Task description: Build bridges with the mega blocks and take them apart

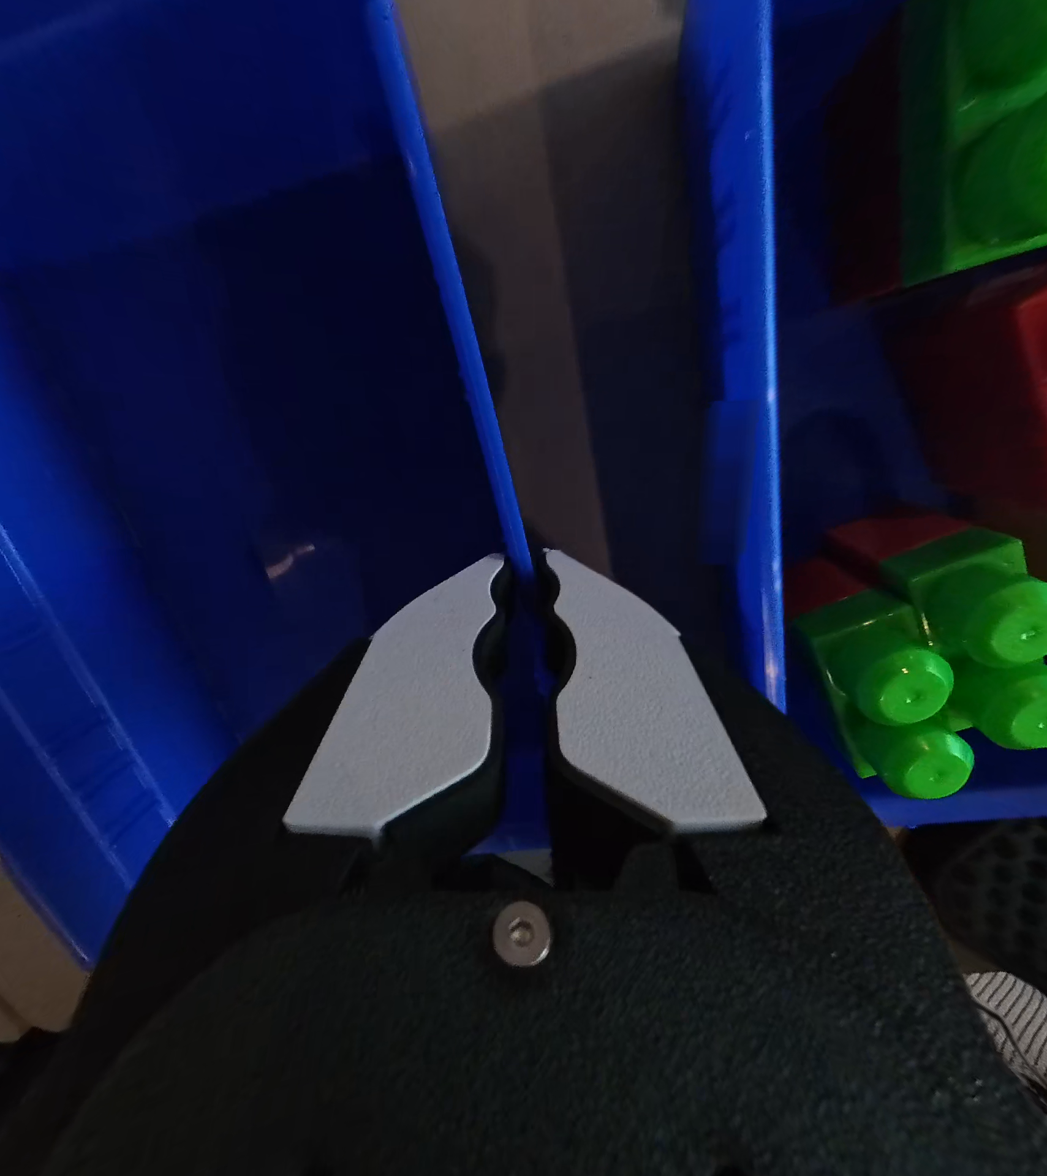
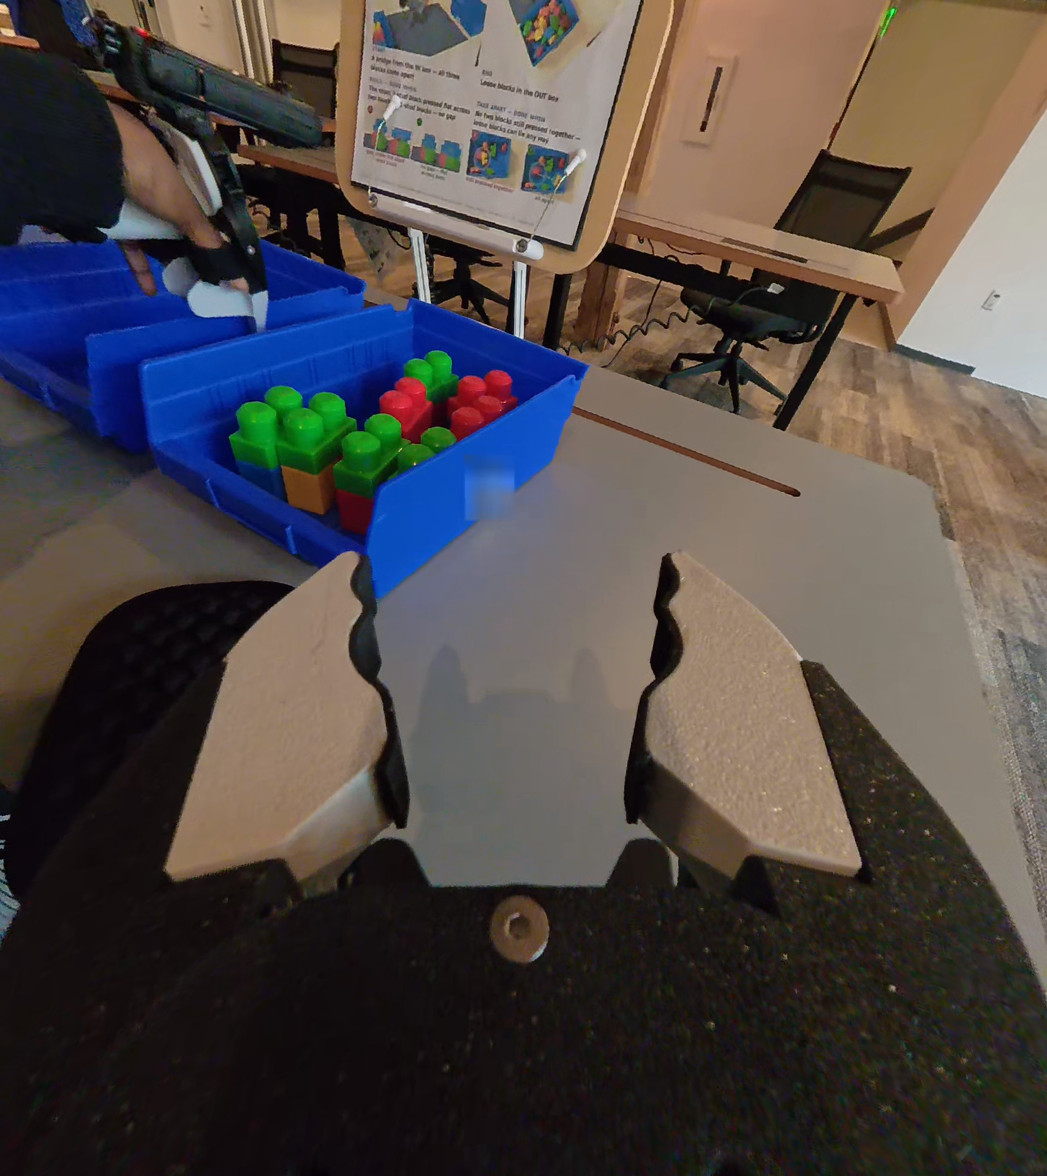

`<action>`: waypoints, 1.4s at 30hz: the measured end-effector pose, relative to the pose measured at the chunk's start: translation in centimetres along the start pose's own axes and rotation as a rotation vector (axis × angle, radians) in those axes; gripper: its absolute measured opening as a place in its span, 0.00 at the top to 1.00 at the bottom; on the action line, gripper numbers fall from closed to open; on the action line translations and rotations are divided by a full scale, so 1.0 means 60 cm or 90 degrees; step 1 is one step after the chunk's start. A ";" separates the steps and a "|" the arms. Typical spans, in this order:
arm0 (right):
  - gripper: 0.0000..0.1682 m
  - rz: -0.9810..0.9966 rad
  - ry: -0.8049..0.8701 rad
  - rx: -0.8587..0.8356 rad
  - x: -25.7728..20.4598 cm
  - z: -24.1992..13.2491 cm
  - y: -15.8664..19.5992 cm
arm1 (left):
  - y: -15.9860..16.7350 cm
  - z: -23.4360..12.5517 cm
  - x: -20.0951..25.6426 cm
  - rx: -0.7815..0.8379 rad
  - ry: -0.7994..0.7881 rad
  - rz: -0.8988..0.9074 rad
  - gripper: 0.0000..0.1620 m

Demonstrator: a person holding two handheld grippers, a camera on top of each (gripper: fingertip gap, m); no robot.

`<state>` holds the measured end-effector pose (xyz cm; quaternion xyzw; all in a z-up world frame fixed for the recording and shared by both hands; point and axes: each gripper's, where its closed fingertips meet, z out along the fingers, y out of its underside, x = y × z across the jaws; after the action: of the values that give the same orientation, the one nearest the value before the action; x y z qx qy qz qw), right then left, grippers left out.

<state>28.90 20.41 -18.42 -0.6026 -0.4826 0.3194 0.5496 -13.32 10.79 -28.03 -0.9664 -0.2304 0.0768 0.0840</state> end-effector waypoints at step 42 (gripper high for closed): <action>0.53 0.015 -0.074 -0.139 -0.085 0.155 0.094 | 0.201 -0.141 0.177 0.576 0.072 0.305 0.58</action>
<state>19.97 19.33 -26.42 -0.6452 -0.5381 0.3056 0.4481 2.86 4.00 -23.34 -0.8617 0.0584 0.1337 0.4859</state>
